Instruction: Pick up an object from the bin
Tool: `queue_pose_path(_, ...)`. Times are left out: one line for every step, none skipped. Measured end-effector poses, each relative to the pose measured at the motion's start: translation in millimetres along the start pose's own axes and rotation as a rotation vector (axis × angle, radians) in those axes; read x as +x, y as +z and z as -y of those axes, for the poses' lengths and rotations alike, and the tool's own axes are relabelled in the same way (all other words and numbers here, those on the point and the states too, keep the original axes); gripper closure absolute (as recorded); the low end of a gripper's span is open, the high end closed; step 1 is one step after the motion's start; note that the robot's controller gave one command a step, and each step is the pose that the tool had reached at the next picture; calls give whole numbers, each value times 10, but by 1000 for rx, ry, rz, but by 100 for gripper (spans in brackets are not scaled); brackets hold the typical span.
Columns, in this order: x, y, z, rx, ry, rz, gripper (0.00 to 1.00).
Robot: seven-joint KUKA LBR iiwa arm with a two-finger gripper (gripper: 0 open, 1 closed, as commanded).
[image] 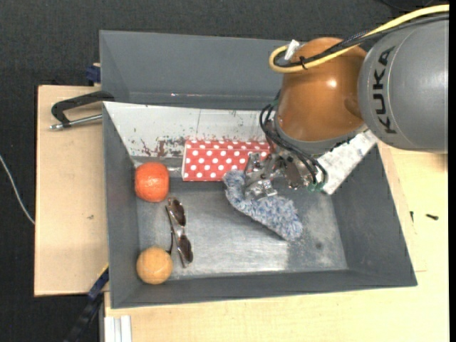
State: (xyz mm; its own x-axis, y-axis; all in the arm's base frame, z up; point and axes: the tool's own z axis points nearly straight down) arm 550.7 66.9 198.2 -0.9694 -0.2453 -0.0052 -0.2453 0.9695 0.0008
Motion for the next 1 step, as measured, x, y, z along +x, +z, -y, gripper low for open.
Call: queue_pose_path(0,0,0,0,0,0,100)
